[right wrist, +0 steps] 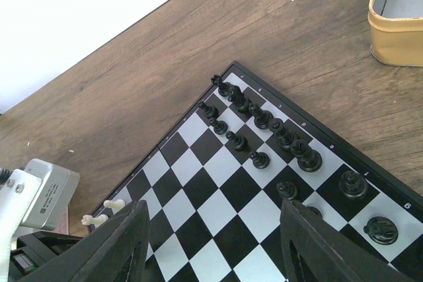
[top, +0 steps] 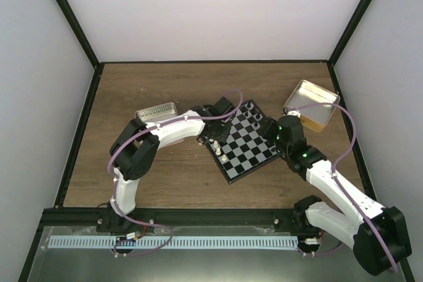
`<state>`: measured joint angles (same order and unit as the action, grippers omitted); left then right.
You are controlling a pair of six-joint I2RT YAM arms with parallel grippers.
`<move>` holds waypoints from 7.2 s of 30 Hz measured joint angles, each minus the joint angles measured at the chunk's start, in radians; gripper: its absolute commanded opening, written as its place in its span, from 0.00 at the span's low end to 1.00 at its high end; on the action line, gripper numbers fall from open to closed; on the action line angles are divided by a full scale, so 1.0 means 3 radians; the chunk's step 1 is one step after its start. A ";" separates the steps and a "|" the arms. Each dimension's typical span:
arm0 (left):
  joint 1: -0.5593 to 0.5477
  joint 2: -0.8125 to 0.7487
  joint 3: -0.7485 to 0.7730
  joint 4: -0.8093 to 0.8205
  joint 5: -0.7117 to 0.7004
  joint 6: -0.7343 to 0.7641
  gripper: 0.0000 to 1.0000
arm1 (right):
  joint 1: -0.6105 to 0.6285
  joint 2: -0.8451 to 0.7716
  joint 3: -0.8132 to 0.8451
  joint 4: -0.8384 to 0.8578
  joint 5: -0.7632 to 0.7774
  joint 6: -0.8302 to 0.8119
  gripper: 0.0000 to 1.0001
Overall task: Set up the chess pieces on the board
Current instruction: Place the chess piece on the chessboard, then pick up the chess piece from the storage box, then place the chess piece on the chessboard.
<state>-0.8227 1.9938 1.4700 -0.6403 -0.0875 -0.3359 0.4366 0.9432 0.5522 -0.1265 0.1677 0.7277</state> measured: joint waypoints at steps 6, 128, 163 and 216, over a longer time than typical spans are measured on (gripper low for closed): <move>0.0000 0.0069 0.0046 -0.0006 0.0006 0.0000 0.12 | 0.0000 0.0001 0.0000 0.0000 0.0001 0.0000 0.56; 0.1597 -0.2792 -0.2815 0.2831 0.1500 -0.3705 0.16 | 0.0601 0.0975 0.0689 0.1088 -0.1542 -0.0198 0.56; 0.1033 -0.2778 -0.2937 0.3672 0.1569 -0.4912 0.56 | 0.1240 0.1405 0.1369 0.0837 -0.1120 -0.0615 0.01; 0.1311 -0.2753 -0.2113 0.1390 0.0748 -0.1141 1.00 | 0.1303 0.1352 0.0655 -0.1345 -0.0899 -0.0781 0.01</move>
<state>-0.4294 1.1679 0.8360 -0.2234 0.1368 -0.6781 0.8276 1.3487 0.7486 -0.5301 -0.1020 0.4934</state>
